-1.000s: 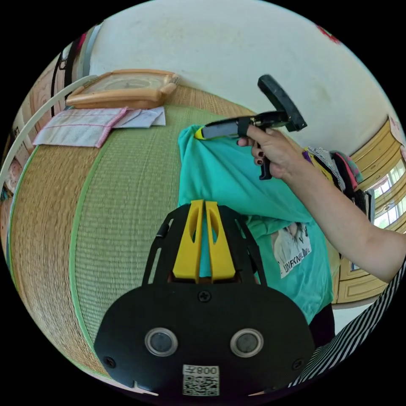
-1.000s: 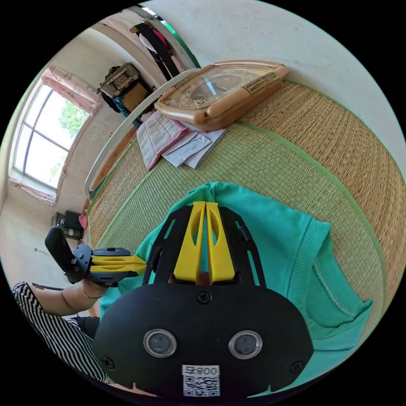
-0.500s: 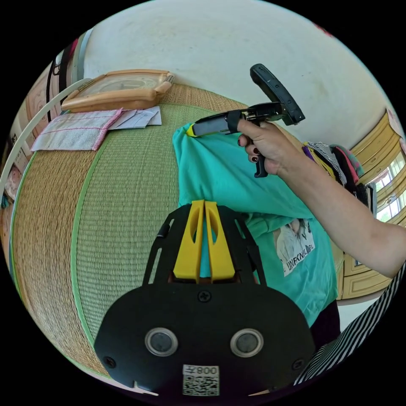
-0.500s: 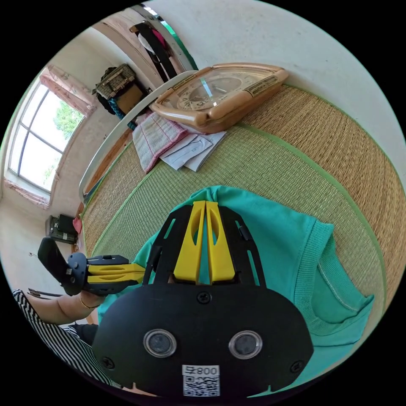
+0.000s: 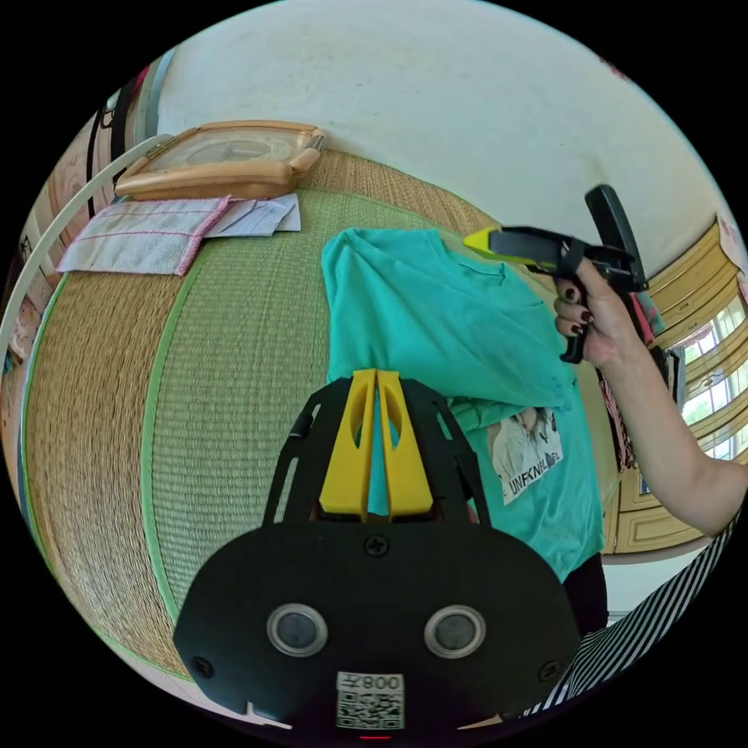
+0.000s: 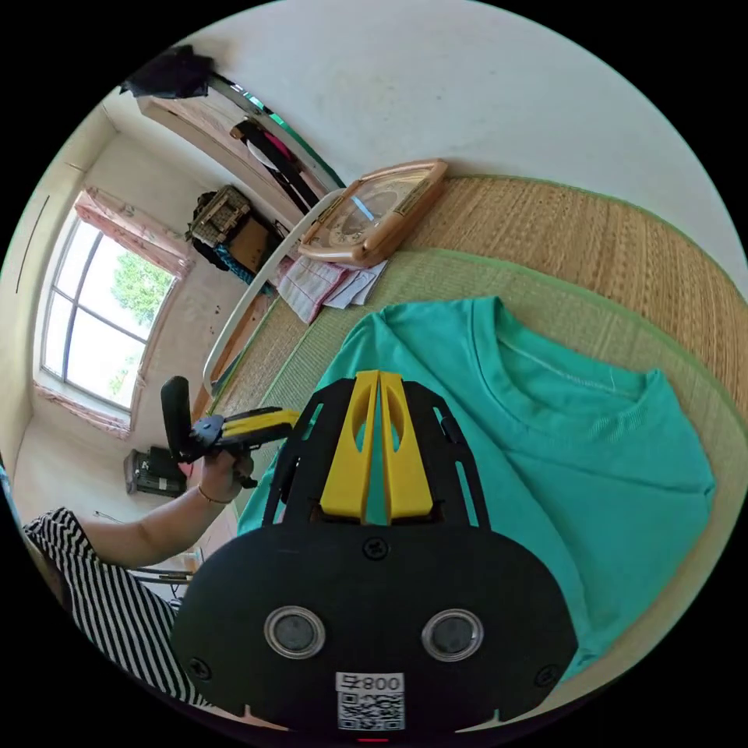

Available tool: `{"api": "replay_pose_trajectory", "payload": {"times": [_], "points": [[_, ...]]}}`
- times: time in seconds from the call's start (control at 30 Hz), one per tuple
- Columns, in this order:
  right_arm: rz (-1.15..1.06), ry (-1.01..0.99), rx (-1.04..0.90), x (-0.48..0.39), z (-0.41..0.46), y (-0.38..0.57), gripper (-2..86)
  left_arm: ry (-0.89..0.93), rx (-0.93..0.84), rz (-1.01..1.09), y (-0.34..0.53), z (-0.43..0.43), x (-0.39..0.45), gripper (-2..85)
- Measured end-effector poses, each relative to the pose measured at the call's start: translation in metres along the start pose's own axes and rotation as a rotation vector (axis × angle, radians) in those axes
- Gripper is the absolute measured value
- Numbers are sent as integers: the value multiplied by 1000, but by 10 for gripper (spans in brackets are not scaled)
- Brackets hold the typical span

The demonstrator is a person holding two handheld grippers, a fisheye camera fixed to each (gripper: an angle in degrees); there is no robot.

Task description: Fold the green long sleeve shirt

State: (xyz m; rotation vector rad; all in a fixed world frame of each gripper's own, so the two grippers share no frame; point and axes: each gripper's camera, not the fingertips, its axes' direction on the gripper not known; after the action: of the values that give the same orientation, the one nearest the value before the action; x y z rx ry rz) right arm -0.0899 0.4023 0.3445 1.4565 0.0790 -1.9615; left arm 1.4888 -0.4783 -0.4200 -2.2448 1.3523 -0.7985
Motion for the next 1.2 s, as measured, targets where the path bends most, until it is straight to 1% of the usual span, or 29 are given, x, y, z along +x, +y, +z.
{"api": "replay_pose_trajectory", "payload": {"times": [0.07, 0.13, 0.17, 0.23, 0.33, 0.43, 0.53, 0.67, 0.8, 0.93, 1.03, 1.1, 1.2], "points": [[37, -30, 20, 17, -26, 48, 1, -2, 23, 18, 1, -19, 8, 1], [101, -39, 19, 37, -54, 118, 1, 13, 18, 30, 5, -33, 15, 1], [117, -38, 17, 41, -60, 136, 1, 29, 5, 32, 9, -40, 18, 1], [194, -34, 4, 57, -83, 207, 2, 43, -24, 22, 20, -50, 22, 1], [305, -1, 16, 76, -112, 285, 4, 83, -35, -24, 41, -67, 26, 1], [381, 16, 60, 92, -138, 333, 10, 138, -43, -72, 52, -76, 31, 2], [405, 43, 98, 102, -152, 348, 29, 155, -60, -63, 41, -76, 46, 1], [373, 105, 81, 107, -146, 338, 57, 148, -96, 16, -1, -64, 83, 2], [291, 232, 19, 106, -118, 315, 66, 144, -122, 89, -45, -39, 120, 2], [272, 339, -103, 123, -73, 308, 41, 147, -153, 98, -71, -11, 140, 2], [257, 309, -72, 130, -76, 316, 18, 145, -192, 68, -82, 8, 148, 2], [244, 282, -70, 134, -81, 322, 12, 165, -179, 52, -87, 6, 153, 2], [229, 293, -46, 136, -93, 334, 7, 178, -149, 62, -91, -3, 164, 2]]}}
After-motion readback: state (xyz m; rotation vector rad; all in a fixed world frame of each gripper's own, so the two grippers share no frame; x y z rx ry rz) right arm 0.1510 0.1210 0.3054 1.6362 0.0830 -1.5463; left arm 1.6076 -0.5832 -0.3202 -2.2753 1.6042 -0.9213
